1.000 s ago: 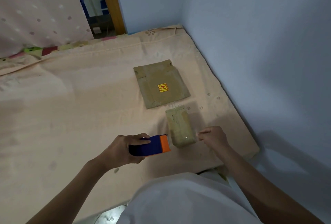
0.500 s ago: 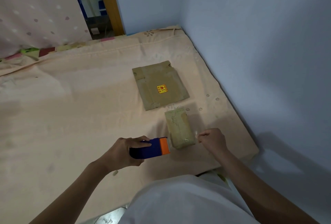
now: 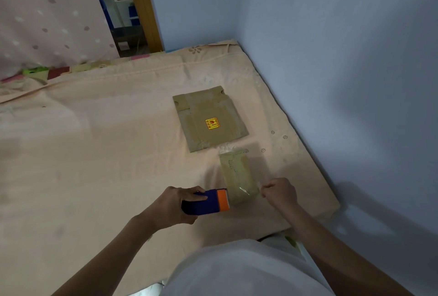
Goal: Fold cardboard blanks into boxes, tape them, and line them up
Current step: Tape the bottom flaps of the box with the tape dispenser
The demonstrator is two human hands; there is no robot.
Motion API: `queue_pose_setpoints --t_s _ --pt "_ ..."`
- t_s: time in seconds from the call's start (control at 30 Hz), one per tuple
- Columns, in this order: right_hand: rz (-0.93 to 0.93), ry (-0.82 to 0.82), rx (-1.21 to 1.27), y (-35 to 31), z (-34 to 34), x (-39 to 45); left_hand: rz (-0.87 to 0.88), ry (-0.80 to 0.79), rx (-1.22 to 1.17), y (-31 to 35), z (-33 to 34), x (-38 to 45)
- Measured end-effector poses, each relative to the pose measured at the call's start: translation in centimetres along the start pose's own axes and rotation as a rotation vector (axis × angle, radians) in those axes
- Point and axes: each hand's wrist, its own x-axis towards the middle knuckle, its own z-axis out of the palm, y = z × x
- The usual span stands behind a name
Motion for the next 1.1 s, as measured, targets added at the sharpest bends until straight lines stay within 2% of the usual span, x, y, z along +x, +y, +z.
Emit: queue_pose_setpoints --t_s 0.13,0.33,0.5,0.7,0.73,0.8,0.87,0.93,1.0,1.1 --pt "0.047 -0.036 0.03 1.0 0.4 1.1 0.008 -0.021 0.031 0.3 0.4 0.7" --pt "0.078 -0.016 -0.06 1.4 0.8 2.0 -0.003 -0.023 0.016 1.0 0.6 1.4" --pt "-0.099 0.158 -0.024 0.1 2.6 1.6 0.004 -0.031 0.029 1.4 0.4 1.5" --pt "-0.135 0.074 -0.105 -1.1 2.2 0.8 -0.011 -0.024 0.033 1.5 0.6 1.6" --pt "-0.174 0.07 -0.119 -1.1 2.1 0.8 -0.01 -0.026 0.038 1.6 0.6 1.6" --pt "-0.365 0.081 -0.178 -1.5 1.9 0.8 -0.005 -0.028 0.047 1.8 0.4 1.6" --pt "-0.57 -0.024 -0.286 -2.5 2.0 0.9 0.008 -0.029 0.06 1.9 0.1 1.6" --pt "-0.67 -0.197 -0.409 -3.6 2.0 1.3 0.019 -0.033 0.073 2.0 -0.1 1.6" --pt "-0.714 -0.315 -0.504 -4.1 2.2 2.2 0.021 -0.036 0.07 2.0 -0.2 1.3" --pt "-0.693 -0.383 -0.541 -4.3 2.2 3.3 0.018 -0.026 0.081 1.9 -0.3 0.9"
